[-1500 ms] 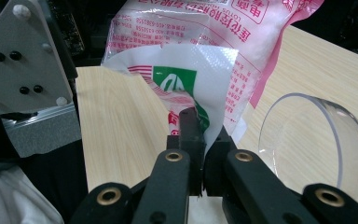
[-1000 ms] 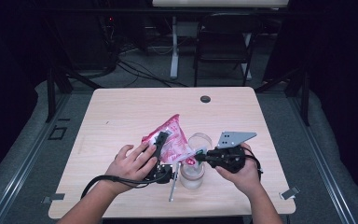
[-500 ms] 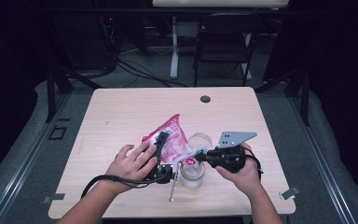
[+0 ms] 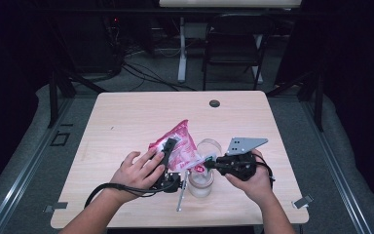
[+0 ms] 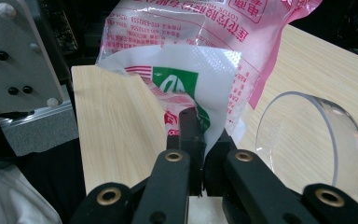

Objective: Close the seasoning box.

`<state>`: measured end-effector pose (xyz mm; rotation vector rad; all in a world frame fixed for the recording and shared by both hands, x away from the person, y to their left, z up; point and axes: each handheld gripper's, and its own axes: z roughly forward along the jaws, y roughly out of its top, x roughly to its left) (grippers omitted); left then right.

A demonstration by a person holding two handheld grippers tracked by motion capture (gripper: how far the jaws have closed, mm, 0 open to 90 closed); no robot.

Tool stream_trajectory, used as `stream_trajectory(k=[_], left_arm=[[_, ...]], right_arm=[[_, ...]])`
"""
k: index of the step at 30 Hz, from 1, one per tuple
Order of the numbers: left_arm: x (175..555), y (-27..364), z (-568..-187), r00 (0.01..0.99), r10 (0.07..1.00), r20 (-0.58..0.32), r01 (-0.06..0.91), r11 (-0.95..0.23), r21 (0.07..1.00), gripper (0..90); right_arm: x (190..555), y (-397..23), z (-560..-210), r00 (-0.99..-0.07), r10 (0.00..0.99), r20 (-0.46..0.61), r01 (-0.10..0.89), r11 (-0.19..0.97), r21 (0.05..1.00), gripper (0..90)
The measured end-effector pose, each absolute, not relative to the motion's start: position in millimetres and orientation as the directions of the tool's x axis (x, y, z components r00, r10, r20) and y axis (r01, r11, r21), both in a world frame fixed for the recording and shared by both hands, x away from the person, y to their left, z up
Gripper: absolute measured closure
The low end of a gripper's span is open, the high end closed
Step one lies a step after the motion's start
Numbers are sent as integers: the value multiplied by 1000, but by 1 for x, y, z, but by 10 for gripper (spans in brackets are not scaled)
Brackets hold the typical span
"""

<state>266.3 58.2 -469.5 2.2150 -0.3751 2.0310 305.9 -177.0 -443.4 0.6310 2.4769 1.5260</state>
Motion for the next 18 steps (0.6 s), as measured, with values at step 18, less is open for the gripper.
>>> stream_trajectory(k=[18], left_arm=[[266,58,-468,73,-100,992,-250,-965,-78,651]], right_arm=[[306,-178,-444,-897,434,81,266,386,883,896]])
